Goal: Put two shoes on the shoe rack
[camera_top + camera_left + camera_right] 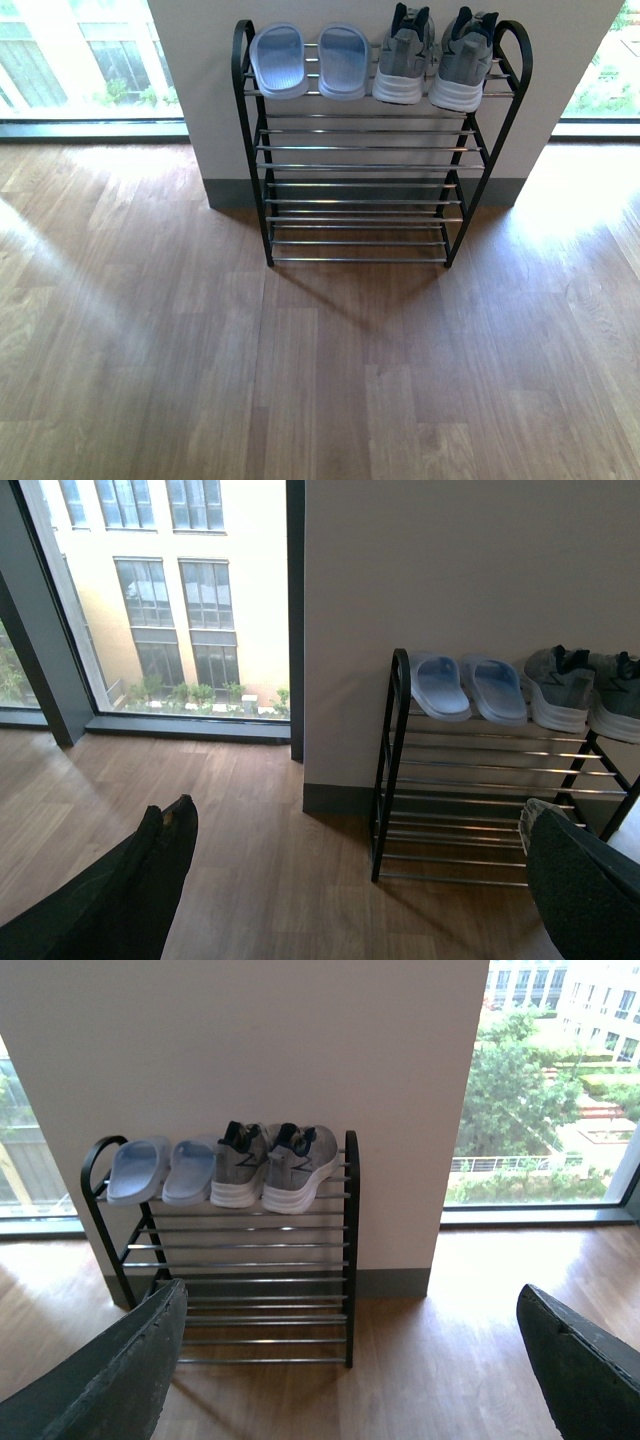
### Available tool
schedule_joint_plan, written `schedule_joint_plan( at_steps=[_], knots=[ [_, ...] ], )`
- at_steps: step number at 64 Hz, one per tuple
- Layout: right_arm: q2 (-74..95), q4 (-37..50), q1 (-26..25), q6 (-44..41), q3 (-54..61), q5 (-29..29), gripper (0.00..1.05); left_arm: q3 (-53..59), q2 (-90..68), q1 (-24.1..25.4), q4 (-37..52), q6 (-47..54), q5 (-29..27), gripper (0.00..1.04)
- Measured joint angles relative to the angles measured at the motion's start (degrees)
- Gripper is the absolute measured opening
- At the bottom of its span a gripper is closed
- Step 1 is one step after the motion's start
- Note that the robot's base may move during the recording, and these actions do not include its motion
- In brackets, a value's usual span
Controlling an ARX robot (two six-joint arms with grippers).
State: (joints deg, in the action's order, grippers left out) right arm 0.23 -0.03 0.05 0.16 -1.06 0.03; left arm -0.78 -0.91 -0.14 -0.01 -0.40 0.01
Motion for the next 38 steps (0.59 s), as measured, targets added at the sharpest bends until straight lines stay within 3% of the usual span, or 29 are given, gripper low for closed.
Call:
schedule_joint_plan(
  at_steps=[38],
  knots=[
    [0.0, 0.0, 0.0, 0.0, 0.0, 0.0, 0.96, 0.0, 0.0, 0.0, 0.0, 0.0, 0.0, 0.95]
  ],
)
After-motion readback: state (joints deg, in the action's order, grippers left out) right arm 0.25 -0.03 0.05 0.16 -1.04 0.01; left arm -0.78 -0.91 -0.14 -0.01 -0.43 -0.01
